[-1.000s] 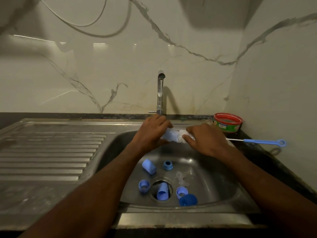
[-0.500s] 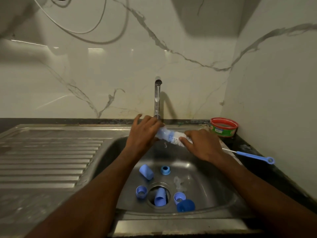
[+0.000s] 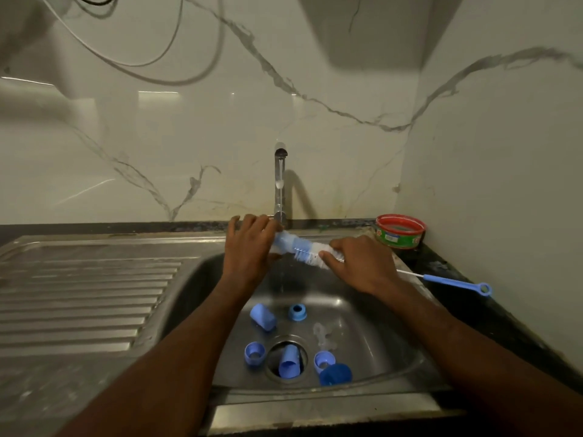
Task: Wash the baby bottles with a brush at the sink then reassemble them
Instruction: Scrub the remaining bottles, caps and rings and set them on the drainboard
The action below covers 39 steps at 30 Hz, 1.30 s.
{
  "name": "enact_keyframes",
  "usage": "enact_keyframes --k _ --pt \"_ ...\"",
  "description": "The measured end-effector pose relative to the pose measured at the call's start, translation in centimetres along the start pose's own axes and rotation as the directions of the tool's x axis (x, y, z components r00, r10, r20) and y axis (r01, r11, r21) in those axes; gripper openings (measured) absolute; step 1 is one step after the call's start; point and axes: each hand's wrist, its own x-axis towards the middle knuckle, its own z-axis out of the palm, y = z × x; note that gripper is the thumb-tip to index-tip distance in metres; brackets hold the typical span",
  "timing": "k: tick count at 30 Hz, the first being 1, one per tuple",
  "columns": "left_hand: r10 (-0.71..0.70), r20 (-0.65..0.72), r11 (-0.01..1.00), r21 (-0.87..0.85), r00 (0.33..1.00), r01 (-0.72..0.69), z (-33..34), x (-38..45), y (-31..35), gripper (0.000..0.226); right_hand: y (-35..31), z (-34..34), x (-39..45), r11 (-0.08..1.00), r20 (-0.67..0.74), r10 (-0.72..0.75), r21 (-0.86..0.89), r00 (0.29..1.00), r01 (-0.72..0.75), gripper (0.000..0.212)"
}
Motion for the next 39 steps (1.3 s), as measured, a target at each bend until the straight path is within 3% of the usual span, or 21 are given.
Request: enact_keyframes --k 3,4,7,8,11,12,16,17,20,21,24,25,28,29,33,36,39 --pt "0.29 0.035 0.957 -0.008 0.956 -0.29 0.9 0.2 1.6 0.054 -0.4 0.7 -0.3 0.999 0.021 -0.019 -0.029 1.0 0.019 0.042" --pt "0.284 0.015 0.959 -0.008 0.959 -0.284 0.9 0.4 1.6 0.054 0.0 0.5 -0.3 1.0 0.022 -0.002 -0.002 1.0 0.002 0.042" --pt "0.005 -0.023 1.0 -0.014 1.0 -0.006 0.6 0.1 -0.1 0.059 0.8 0.0 0.0 0.998 -0.008 0.041 0.057 0.999 -0.04 0.045" --pt "-0.019 -0.023 1.0 -0.017 1.0 0.019 0.7 0.0 -0.1 0.059 0.5 0.1 0.0 0.999 -0.012 0.03 0.04 0.999 -0.029 0.045" --pt "0.192 -0.005 0.981 0.002 0.981 -0.192 0.8 -0.1 2.0 0.055 -0.4 1.2 -0.1 1.0 -0.016 -0.005 0.003 1.0 0.005 0.042" --pt "0.195 -0.014 0.981 0.006 0.981 -0.195 0.6 0.0 2.4 0.055 -0.2 1.1 -0.1 1.0 -0.013 0.006 0.021 1.0 -0.006 0.042" --pt "-0.088 0.016 0.996 -0.021 0.996 0.089 0.5 -0.3 0.8 0.06 0.5 0.3 0.1 1.0 -0.026 0.011 0.019 1.0 -0.011 0.048" --pt "-0.064 0.046 0.997 -0.041 0.997 0.066 0.7 -0.4 1.0 0.061 0.2 0.3 0.0 1.0 -0.019 -0.001 0.004 1.0 0.001 0.047" --pt "0.176 0.079 0.984 -0.045 0.981 -0.172 1.3 -0.4 2.9 0.061 0.1 0.8 0.0 1.0 -0.001 -0.005 -0.007 1.0 0.005 0.043" --pt "0.157 0.069 0.987 -0.04 0.985 -0.154 1.2 -0.2 3.0 0.061 0.6 0.5 -0.1 1.0 0.008 0.024 0.016 1.0 -0.024 0.044" --pt "-0.078 0.035 0.992 -0.099 0.996 0.081 1.0 0.0 1.4 0.062 1.3 -0.2 0.0 0.995 -0.011 0.065 0.077 0.998 -0.064 0.049" --pt "-0.066 0.037 0.991 -0.112 0.997 0.069 1.0 -0.2 1.2 0.063 1.0 -0.3 0.0 0.996 -0.005 0.052 0.072 0.999 -0.051 0.048" --pt "0.252 0.045 0.967 -0.062 0.967 -0.249 1.5 -0.6 2.3 0.062 0.1 0.1 -0.3 0.999 0.045 0.019 0.041 0.999 -0.021 0.044" --pt "0.255 0.025 0.966 -0.056 0.966 -0.254 1.5 -0.5 2.5 0.061 0.2 0.0 -0.3 0.998 0.052 0.037 0.053 0.998 -0.04 0.043" --pt "-0.04 0.028 0.994 -0.105 0.999 0.043 1.2 -0.2 1.3 0.065 0.7 -0.7 -0.1 0.995 0.005 0.044 0.092 0.999 -0.044 0.044" --pt "0.089 0.134 0.985 -0.157 0.987 -0.068 2.0 -0.5 2.7 0.069 -0.2 -0.1 -0.5 0.999 0.034 -0.006 0.046 0.999 0.005 0.041" --pt "0.046 0.199 0.962 -0.272 0.979 0.01 1.1 -0.1 4.6 0.055 0.4 0.2 -0.6 0.996 0.035 0.018 0.082 0.999 -0.02 0.044"
